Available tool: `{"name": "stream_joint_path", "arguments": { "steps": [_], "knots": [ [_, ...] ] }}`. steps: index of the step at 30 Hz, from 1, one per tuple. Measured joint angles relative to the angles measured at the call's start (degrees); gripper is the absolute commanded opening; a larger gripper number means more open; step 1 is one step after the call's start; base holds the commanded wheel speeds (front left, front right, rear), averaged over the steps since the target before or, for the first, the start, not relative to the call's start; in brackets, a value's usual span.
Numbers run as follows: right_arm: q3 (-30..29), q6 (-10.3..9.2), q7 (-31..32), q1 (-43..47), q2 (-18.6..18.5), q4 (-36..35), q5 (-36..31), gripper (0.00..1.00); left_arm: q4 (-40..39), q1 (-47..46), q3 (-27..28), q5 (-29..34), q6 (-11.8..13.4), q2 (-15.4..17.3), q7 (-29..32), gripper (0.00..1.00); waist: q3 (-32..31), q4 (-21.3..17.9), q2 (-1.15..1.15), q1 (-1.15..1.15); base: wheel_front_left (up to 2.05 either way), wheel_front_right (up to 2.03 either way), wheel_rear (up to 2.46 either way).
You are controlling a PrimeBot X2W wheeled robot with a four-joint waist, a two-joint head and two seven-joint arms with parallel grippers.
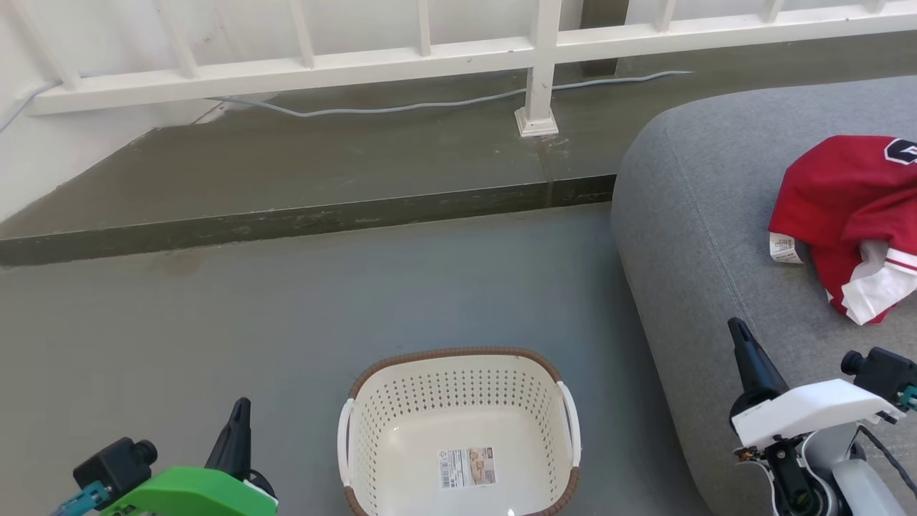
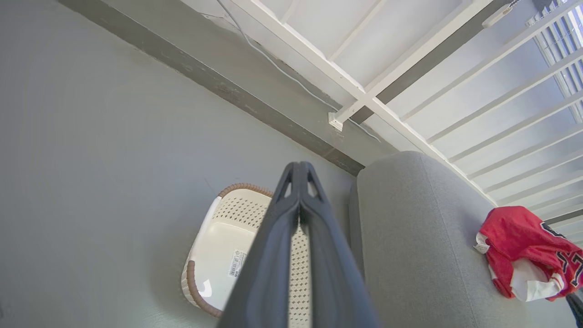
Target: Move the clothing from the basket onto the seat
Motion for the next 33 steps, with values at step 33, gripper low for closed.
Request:
{"name": "stream_joint_path", "arguments": {
  "steps": [33],
  "knots": [
    [-6.4,3.12,3.6,-2.5,1.5,3.4,24.9,0.0,5.6,-4.6,4.5,-25.2,-4.6,0.1,2.0,0.0,0.1,1.1,0.0,0.0,0.0,0.0,0.0]
  ]
}}
